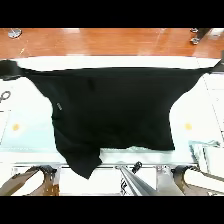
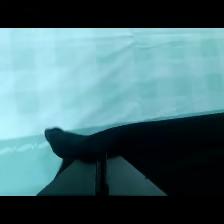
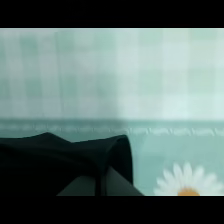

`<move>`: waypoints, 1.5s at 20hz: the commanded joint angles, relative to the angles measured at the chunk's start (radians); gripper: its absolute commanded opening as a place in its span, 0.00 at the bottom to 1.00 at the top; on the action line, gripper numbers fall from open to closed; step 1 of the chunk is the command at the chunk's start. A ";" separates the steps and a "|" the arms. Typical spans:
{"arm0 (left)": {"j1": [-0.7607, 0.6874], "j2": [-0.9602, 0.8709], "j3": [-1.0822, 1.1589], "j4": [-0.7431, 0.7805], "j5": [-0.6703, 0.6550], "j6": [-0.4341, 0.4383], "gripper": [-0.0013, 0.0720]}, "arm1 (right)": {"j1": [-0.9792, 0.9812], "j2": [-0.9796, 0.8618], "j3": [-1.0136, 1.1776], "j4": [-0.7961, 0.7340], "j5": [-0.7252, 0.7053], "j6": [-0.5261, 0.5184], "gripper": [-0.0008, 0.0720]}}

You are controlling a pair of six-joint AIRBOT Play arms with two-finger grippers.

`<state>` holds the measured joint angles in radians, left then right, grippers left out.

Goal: Fold the shirts.

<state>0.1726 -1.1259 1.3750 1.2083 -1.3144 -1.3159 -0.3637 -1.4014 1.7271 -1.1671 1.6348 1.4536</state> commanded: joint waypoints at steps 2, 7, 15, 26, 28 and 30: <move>-0.069 -0.340 0.137 -0.020 0.092 0.021 0.05 | 0.000 -0.169 -0.010 0.140 -0.394 0.004 0.04; -0.107 -0.482 0.236 -0.040 0.272 0.019 0.05 | 0.072 -0.233 -0.010 0.073 -0.642 -0.104 0.04; -0.142 -0.520 0.236 -0.042 0.633 0.020 0.05 | 0.145 -0.323 -0.010 -0.123 -0.826 -0.024 0.04; -0.114 -0.579 0.236 -0.023 0.060 0.020 0.05 | 0.142 -0.340 -0.010 -0.120 -0.411 -0.037 0.04; -0.108 -0.591 0.233 -0.023 -0.066 -0.020 0.05 | 0.143 -0.348 -0.010 -0.126 -0.312 -0.036 0.04; -0.120 -0.613 0.233 -0.023 -0.120 -0.041 0.05 | 0.143 -0.372 -0.010 -0.126 -0.247 -0.033 0.04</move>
<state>0.0528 -1.7218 1.6096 1.1885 -1.2606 -1.3224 -0.2211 -1.7599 1.7168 -1.2873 1.2461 1.4216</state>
